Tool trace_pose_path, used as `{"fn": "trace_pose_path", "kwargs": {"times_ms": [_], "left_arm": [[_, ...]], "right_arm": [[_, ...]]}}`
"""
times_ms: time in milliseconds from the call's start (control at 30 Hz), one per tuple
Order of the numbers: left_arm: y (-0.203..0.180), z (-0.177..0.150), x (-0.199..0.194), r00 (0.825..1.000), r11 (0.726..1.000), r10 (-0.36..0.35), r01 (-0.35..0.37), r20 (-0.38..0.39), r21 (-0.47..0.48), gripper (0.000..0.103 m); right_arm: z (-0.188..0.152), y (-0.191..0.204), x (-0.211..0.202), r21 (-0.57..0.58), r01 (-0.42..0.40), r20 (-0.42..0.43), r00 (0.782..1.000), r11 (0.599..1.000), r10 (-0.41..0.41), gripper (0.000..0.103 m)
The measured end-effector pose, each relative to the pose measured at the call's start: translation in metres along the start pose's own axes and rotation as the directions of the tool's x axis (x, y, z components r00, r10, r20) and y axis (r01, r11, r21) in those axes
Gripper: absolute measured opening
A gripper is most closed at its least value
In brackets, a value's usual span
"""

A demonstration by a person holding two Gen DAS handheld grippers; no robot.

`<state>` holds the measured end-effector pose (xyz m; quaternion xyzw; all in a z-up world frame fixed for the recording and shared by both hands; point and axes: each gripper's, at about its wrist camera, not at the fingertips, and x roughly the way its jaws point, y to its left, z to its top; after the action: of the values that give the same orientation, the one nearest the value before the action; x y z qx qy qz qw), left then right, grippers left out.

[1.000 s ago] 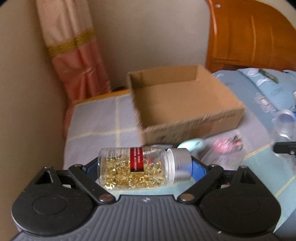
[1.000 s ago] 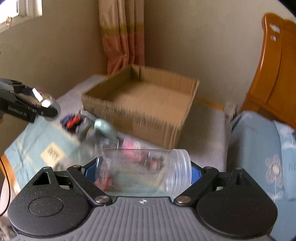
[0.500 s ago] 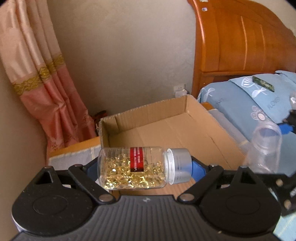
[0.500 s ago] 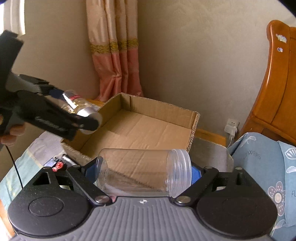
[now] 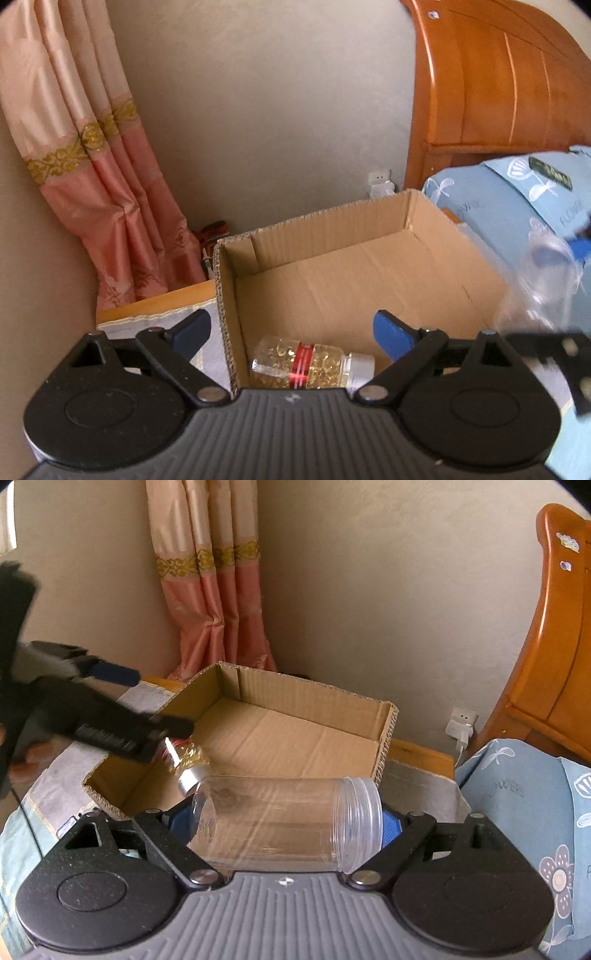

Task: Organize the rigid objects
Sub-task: 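Carry both held items into the cardboard box and open both tools, then withdraw both tools from the box back over the bed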

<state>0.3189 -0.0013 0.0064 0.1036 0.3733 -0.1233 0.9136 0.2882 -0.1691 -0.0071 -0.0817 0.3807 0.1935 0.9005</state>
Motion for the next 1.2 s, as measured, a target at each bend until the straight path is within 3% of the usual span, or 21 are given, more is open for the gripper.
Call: {"fn": "trace_pose_path", "kwargs": {"times_ms": [300,400,500,900,1200], "left_arm": [[0.012,-0.02,-0.035,1.0,1.0,0.003,-0.003,0.017,0.015,0.095],[0.017,-0.026,-0.044,1.0,1.0,0.001,-0.001,0.026,0.007,0.095],[0.019,-0.033,-0.05,0.999,1.0,0.008,-0.008,0.035,0.008,0.095],[0.014,-0.062,-0.081,0.999,0.999,-0.01,0.012,0.038,-0.043,0.095],[-0.012,-0.095,-0.109,1.0,0.999,0.003,-0.002,0.031,-0.049,0.096]], "right_arm": [[0.033,0.005,0.036,0.011,0.03,-0.005,1.0,1.0,-0.03,0.093],[0.041,0.005,0.047,0.024,0.048,0.002,0.999,0.999,-0.048,0.103],[0.041,0.006,0.05,0.024,0.065,-0.002,0.998,0.998,-0.065,0.103],[0.003,0.02,-0.004,0.031,0.105,0.019,0.994,0.994,-0.105,0.103],[-0.06,0.043,-0.046,0.041,0.101,0.063,0.993,0.994,-0.104,0.103]]}}
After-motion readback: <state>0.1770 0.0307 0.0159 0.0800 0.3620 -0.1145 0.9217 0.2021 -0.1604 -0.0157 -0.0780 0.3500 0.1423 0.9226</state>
